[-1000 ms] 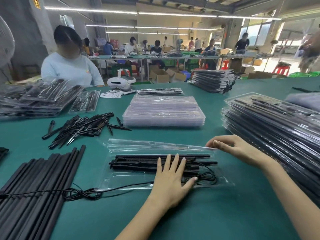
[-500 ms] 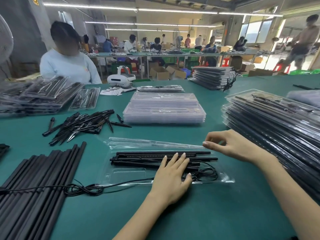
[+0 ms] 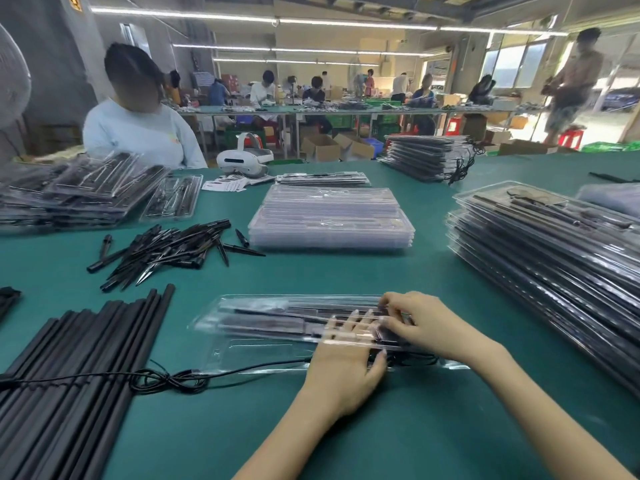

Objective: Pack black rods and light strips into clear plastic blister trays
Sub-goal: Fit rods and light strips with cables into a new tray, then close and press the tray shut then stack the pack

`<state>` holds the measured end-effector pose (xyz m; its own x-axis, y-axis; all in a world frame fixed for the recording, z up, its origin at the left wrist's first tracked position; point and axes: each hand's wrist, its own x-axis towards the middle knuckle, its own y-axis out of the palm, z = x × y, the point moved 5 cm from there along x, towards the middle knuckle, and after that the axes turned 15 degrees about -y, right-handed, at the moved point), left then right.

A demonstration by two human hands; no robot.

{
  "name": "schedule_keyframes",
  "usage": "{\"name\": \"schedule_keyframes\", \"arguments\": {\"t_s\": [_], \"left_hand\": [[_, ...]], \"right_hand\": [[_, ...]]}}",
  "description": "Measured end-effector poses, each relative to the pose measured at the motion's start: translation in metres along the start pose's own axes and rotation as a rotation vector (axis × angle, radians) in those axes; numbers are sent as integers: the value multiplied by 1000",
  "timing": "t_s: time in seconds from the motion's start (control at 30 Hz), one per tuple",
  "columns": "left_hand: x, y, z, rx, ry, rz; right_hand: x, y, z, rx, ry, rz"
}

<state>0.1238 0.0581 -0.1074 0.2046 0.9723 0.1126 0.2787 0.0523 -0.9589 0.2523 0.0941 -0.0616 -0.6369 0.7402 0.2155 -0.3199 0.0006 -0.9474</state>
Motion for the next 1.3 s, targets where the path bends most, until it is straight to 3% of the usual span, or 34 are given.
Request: {"name": "schedule_keyframes", "arguments": {"t_s": [0.2,0.47,0.67,0.77,0.83,0.9,1.03,1.3], "left_hand": [[2,3,2,30,-19,24],[-24,-21,25,33,270,169],[-68,-55,32,-65,309,240],[-59,-101,39,-378,214,161],[-42,-117,55,-438,111,64],[-20,-113,74,-273,-12,40],[9,-74,104,99,-193,149],[13,-33,122,132,-241,83]], "right_hand": [[-1,14,-3,13,21,-30],[3,22,-6,-58,79,11],[-5,31,-6,-143,59,27],[-8,40,-9,-166,96,104],[-7,44,-11,-177,111,187],[-7,46,-10,-166,108,235],[-6,45,-11,-148,94,256],[-8,42,-7,-160,98,220]]}}
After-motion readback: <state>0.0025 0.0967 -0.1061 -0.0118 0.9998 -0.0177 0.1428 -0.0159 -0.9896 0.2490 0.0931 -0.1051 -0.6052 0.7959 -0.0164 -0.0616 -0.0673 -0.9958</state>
